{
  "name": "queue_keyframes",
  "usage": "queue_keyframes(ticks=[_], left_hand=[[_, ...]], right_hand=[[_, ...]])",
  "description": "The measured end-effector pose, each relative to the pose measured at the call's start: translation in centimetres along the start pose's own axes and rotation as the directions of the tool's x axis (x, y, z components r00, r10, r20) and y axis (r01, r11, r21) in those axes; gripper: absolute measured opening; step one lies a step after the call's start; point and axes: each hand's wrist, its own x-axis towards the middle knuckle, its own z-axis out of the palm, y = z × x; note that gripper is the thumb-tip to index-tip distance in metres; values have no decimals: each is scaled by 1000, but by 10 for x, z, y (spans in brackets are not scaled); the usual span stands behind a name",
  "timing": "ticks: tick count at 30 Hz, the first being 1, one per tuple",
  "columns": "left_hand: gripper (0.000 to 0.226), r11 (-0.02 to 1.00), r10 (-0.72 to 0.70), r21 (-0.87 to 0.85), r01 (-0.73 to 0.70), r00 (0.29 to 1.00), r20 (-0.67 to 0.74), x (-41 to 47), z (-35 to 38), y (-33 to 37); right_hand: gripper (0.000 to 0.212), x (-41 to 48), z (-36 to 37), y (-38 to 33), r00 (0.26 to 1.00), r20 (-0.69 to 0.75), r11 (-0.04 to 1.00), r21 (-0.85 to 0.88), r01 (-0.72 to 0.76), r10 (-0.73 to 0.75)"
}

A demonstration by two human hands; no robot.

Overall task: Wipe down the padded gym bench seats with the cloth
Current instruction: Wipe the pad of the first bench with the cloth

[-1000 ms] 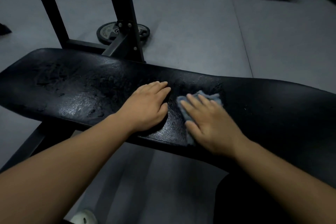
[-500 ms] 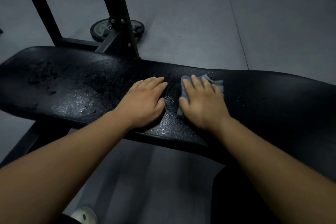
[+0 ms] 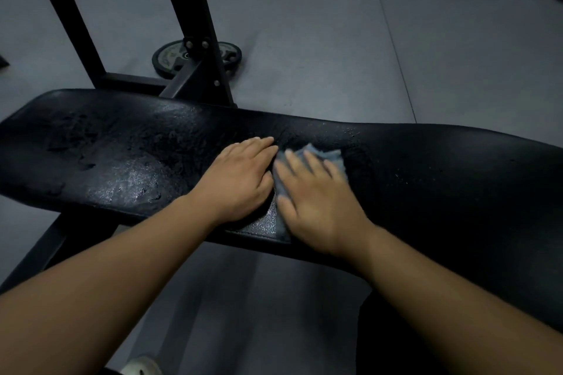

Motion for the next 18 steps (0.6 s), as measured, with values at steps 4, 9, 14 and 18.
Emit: queue_keyframes(ticks=[4,9,14,18], left_hand=[[78,1000,1,11,-1,1000,19,3,-2,1],[81,1000,-25,12,25,1000,6,8,-3,-3],[70,997,-73,-6,74,997,17,19,-4,-8],[71,995,-95,7,95,995,27,25,-2,3]], right_hand=[[79,1,-11,49,997,79,1000,4,11,-11],[67,60,-3,35,977,23,976,-51,-211,213],[79,10,-11,43,998,58,999,-15,35,-34],[65,65,-11,78,963,48,962,-79,-260,264]])
